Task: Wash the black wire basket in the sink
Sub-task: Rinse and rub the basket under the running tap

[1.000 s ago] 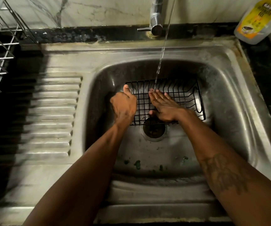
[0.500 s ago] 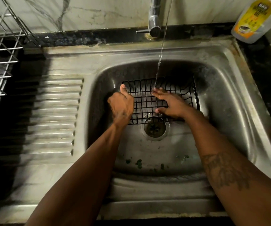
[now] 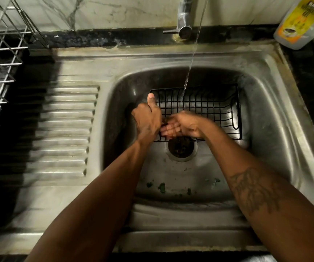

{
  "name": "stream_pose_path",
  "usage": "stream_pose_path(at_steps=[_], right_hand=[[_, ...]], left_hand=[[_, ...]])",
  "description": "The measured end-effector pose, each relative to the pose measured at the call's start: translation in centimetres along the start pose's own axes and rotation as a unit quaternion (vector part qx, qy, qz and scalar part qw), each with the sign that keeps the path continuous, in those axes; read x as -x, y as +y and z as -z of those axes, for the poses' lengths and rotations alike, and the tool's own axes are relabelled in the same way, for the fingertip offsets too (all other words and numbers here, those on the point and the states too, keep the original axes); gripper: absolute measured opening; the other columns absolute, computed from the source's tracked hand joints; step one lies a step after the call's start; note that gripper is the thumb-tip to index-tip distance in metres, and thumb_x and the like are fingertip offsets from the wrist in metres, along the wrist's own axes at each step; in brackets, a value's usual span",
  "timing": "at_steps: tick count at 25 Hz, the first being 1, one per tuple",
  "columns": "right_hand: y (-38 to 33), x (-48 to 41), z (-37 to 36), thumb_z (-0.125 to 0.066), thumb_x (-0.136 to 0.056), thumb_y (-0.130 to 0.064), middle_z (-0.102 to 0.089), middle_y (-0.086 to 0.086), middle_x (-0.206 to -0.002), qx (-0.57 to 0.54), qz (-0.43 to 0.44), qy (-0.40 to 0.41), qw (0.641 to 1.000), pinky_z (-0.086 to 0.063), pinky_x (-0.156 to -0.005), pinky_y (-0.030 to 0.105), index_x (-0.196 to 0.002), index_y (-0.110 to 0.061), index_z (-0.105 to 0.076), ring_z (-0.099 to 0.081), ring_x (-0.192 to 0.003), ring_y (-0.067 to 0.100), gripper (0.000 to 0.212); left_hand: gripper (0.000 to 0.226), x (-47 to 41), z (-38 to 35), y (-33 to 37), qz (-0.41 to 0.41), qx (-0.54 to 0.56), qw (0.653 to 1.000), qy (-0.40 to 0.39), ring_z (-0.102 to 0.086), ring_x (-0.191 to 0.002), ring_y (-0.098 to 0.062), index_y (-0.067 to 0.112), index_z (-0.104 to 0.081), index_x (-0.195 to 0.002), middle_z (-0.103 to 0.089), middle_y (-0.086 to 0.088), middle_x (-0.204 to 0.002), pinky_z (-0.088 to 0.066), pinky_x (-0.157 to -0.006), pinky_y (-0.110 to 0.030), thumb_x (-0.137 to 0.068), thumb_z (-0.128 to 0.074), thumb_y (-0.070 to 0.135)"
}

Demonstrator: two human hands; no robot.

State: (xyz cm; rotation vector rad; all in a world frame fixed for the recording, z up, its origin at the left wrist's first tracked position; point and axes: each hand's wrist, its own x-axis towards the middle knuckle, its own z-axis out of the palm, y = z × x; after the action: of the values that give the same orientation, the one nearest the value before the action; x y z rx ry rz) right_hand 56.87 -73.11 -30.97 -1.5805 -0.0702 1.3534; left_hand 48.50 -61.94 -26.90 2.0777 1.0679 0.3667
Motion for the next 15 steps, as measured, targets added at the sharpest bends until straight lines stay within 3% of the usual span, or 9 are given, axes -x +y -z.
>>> stream_pose_path(at_steps=[2,5,7,9,12,14,15], right_hand=[[-0.3,-0.2,-0.8,-0.051,-0.101,-0.002,-0.073,0.024,-0.108,0.03,0.008,0.007,1.0,-0.059,-0.089,0.048,-0.113,0.002,-0.063,-0.074,-0.099,0.032,0.018],[-1.7,-1.5,-0.8,-0.057,-0.096,0.003,-0.071,0.026,-0.114,-0.12,0.133,0.139,0.974,-0.061,-0.087,0.043,-0.119,0.007,-0.063,-0.073,-0.095,0.029,0.024],[-2.3,-1.9,-1.1,-0.059,-0.095,0.001,-0.071,0.024,-0.113,-0.176,0.172,0.19,0.95,-0.059,-0.089,0.04,-0.116,0.005,-0.065,-0.072,-0.097,0.03,0.022],[-1.6,-1.8,-1.8,-0.055,-0.097,0.001,-0.074,0.017,-0.108,-0.114,0.12,0.143,0.976,-0.058,-0.093,0.043,-0.112,-0.002,-0.068,-0.072,-0.101,0.028,0.02],[-1.0,-0.6,-2.8,-0.054,-0.099,0.0,-0.076,0.019,-0.099,0.055,-0.011,0.012,0.998,-0.062,-0.084,0.045,-0.111,0.002,-0.066,-0.076,-0.093,0.027,0.018],[-1.4,-1.1,-2.2,-0.057,-0.099,-0.002,-0.075,0.021,-0.103,0.014,0.026,0.05,0.998,-0.063,-0.079,0.045,-0.115,0.002,-0.065,-0.076,-0.091,0.028,0.018],[-1.8,-1.5,-1.4,-0.058,-0.099,-0.005,-0.074,0.021,-0.105,-0.019,0.065,0.116,0.991,-0.063,-0.077,0.042,-0.117,0.0,-0.065,-0.076,-0.09,0.027,0.019]], left_hand=[[0.06,0.1,0.1,0.0,-0.013,0.004,1.0,0.008,-0.065,-0.095,-0.036,-0.005,-0.071,-0.094,-0.071,-0.026,-0.099,-0.039,-0.08,-0.033,-0.109,-0.032,0.039],[0.059,0.0,0.0,0.1,-0.032,-0.018,0.999,0.0,-0.064,-0.101,-0.039,-0.005,-0.072,-0.098,-0.071,-0.027,-0.104,-0.038,-0.086,-0.036,-0.11,-0.031,0.036],[0.059,0.0,0.0,0.2,-0.033,-0.032,0.999,-0.003,-0.062,-0.104,-0.04,-0.006,-0.072,-0.102,-0.07,-0.028,-0.108,-0.035,-0.09,-0.037,-0.11,-0.03,0.036],[0.061,-0.3,0.2,0.0,-0.01,-0.02,1.0,0.0,-0.063,-0.104,-0.04,-0.008,-0.071,-0.104,-0.07,-0.029,-0.108,-0.04,-0.09,-0.037,-0.109,-0.032,0.038],[0.061,-0.7,0.6,-0.7,0.011,-0.017,0.999,0.029,-0.062,-0.105,-0.041,-0.009,-0.071,-0.105,-0.07,-0.029,-0.107,-0.04,-0.09,-0.038,-0.109,-0.034,0.04],[0.062,-0.9,0.9,-1.2,0.021,-0.026,0.999,0.042,-0.063,-0.103,-0.042,-0.006,-0.072,-0.105,-0.07,-0.029,-0.105,-0.04,-0.086,-0.038,-0.108,-0.033,0.042],[0.064,-1.0,1.0,-1.3,0.026,-0.029,0.998,0.043,-0.063,-0.099,-0.042,-0.006,-0.072,-0.103,-0.071,-0.029,-0.102,-0.04,-0.08,-0.036,-0.108,-0.032,0.043]])
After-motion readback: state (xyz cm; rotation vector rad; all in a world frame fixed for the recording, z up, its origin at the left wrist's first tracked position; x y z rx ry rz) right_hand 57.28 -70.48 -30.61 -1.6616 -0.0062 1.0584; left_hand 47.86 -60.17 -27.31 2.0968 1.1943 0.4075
